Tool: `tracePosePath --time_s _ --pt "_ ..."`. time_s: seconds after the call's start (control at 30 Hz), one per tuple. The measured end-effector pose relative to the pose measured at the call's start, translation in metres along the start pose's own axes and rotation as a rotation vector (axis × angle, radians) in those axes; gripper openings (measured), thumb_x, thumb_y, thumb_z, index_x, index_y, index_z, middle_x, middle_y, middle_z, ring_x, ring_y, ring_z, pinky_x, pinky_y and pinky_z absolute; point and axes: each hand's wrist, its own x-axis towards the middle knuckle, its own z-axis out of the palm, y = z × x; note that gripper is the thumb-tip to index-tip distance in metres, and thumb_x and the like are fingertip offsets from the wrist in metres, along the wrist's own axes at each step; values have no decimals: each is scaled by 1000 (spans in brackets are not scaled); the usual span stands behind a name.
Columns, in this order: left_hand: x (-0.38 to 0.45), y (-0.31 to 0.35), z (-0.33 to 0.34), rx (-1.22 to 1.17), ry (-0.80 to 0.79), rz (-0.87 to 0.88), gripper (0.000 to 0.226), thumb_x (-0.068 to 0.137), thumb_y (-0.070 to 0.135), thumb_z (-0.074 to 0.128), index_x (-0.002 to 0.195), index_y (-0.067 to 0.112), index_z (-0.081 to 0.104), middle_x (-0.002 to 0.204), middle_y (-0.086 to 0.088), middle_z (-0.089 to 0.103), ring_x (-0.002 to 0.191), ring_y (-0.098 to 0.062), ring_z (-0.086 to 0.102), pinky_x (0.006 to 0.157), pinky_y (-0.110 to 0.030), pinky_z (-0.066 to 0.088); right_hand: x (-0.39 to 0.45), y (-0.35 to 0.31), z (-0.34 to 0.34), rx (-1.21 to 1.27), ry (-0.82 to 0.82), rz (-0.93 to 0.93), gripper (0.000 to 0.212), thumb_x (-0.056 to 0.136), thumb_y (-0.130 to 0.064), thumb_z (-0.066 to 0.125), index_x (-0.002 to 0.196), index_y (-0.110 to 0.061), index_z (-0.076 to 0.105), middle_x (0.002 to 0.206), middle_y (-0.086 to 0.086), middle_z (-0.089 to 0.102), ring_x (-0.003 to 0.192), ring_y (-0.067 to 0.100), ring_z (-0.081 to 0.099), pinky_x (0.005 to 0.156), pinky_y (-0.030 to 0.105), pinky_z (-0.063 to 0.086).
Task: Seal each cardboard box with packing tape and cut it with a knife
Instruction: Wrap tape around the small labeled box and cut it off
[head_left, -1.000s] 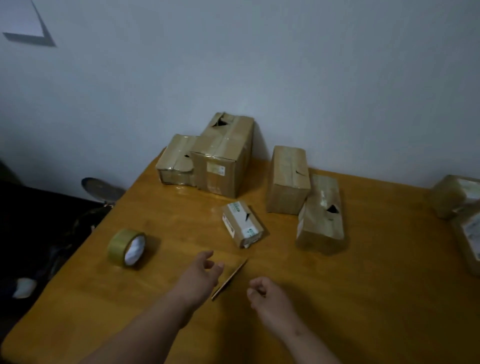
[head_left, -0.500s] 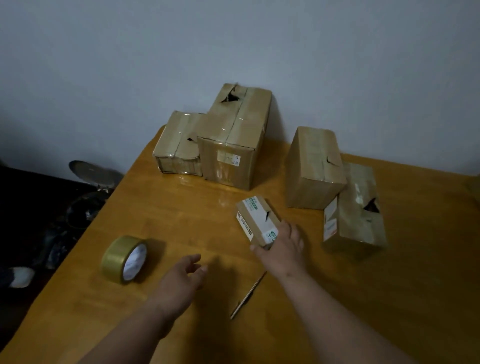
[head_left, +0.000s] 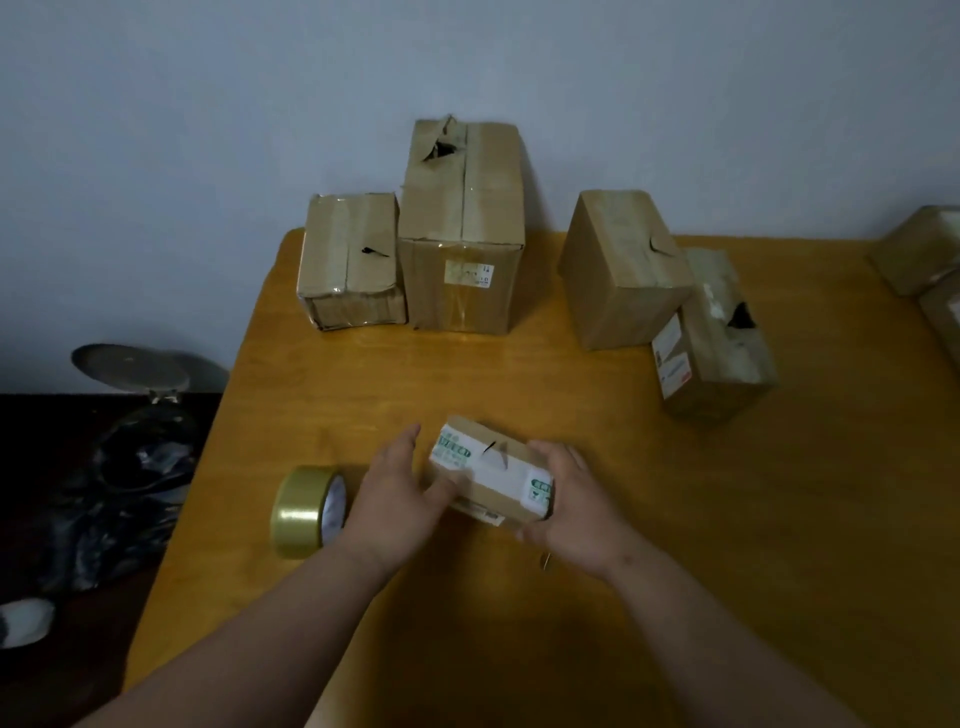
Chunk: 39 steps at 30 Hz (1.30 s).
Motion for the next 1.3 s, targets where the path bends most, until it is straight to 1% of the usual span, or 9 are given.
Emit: tracePosePath --time_s 0.13,0.33,0.47,0.57,0.73,0.93,1.1,1.2,1.3 --pt "-26 -22 5 51 -102 -6 97 76 47 77 154 33 20 141 6 36 129 -15 39 110 -38 40 -48 3 31 -119 -49 -67 94 69 -10 80 143 -39 29 124 -25 29 118 8 43 97 31 48" --pt "-84 -71 28 210 -87 -17 77 75 38 80 142 30 44 133 5 45 111 -7 41 102 -25 38 -95 25 73 -261 -154 -54 100 73 -6 70 149 -42 16 151 -26 11 139 3 15 119 32 20" --pt "-105 -82 42 229 -55 -84 72 76 40 79 140 29 47 125 10 47 114 -9 43 101 -26 38 -108 37 86 -274 -194 -46 92 76 -33 67 150 -41 13 149 -31 6 134 -3 10 110 25 13" --pt "-108 -79 47 129 -18 -129 67 76 33 81 136 29 50 117 14 45 109 -5 43 98 -23 39 -106 37 91 -212 -63 -46 64 86 -49 57 143 -35 32 144 -18 28 131 4 25 104 22 24" --pt "-115 -70 47 6 0 -220 60 82 26 77 136 29 51 121 10 46 116 -13 49 103 -35 45 -98 21 110 -67 70 147 45 91 -45 60 129 -29 43 130 -9 42 117 8 33 91 22 30" --pt "-120 -64 54 -123 23 -241 49 87 15 71 131 27 52 125 3 48 117 -18 50 102 -39 47 -94 16 117 -83 109 256 42 86 -53 62 116 -36 39 129 -11 42 121 16 37 95 34 35" --pt "-119 -65 55 -139 30 -215 39 86 12 71 118 27 54 117 4 50 112 -18 51 100 -38 47 -93 11 121 -88 159 320 39 83 -54 63 103 -42 32 121 -14 41 119 14 37 90 35 31" --pt "-116 -66 57 -113 66 -195 35 84 13 73 109 28 54 113 4 51 111 -17 50 97 -32 44 -92 9 125 -94 212 345 40 82 -52 64 101 -44 31 116 -17 39 120 14 36 90 35 30" --pt "-116 -68 58 -101 79 -177 34 83 14 74 105 30 53 112 5 52 112 -18 49 99 -35 44 -92 11 127 -93 239 346 41 80 -52 66 102 -44 31 119 -15 41 121 15 36 93 37 31"
